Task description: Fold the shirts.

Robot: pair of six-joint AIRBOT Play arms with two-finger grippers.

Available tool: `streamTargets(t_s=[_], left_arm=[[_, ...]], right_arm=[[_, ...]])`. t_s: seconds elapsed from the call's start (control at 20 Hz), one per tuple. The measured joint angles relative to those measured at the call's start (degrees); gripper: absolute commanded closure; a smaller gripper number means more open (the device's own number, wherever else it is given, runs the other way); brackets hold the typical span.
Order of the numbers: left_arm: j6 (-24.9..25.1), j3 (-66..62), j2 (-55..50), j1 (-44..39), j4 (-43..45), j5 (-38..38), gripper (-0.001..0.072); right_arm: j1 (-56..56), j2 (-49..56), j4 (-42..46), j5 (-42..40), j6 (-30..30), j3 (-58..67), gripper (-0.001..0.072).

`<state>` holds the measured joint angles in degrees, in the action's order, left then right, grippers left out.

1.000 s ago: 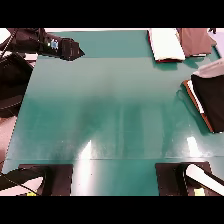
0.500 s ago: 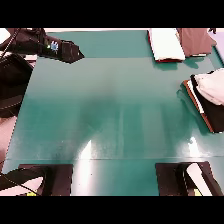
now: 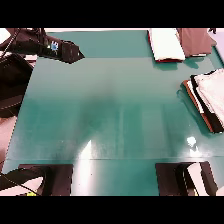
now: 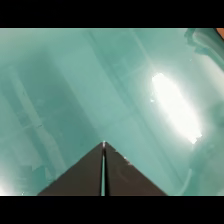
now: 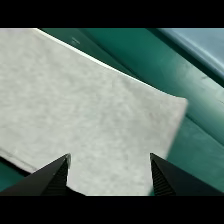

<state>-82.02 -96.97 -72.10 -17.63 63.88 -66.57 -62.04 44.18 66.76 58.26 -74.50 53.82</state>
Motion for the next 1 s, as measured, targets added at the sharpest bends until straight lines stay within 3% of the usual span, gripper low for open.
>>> streamTargets(t_s=[0.15, 0.4, 0.45, 0.5, 0.55, 0.8, 1.0], left_arm=[[-0.02, 0.02, 0.00, 0.00, -0.02, 0.04, 0.0686], [-0.07, 0.00, 0.00, 0.00, -0.04, 0.07, 0.0686], [-0.09, 0.02, 0.00, 0.00, -0.04, 0.07, 0.0686], [-0.09, 0.02, 0.00, 0.00, -0.04, 0.07, 0.0686], [-0.09, 0.02, 0.00, 0.00, -0.02, 0.07, 0.0686], [-0.13, 0.02, 0.00, 0.00, -0.04, 0.09, 0.0686], [-0.13, 0.00, 0.00, 0.00, -0.04, 0.09, 0.0686]], right_arm=[[10.23, -0.07, -6.86, 1.22, 0.00, 1.01, 0.0129], [36.70, 0.46, -11.26, -0.20, -0.02, 1.62, 0.0156], [41.62, 0.87, -11.61, -0.92, 0.00, 1.66, 0.0294], [46.69, 1.42, -11.85, -1.75, -0.02, 1.70, 0.0521], [50.97, 2.01, -12.02, -2.49, 0.00, 1.75, 0.0696], [66.25, 5.14, -12.48, -5.55, 0.00, 1.81, 0.0696], [70.60, 6.36, -12.66, -6.62, -0.02, 1.81, 0.0696]])
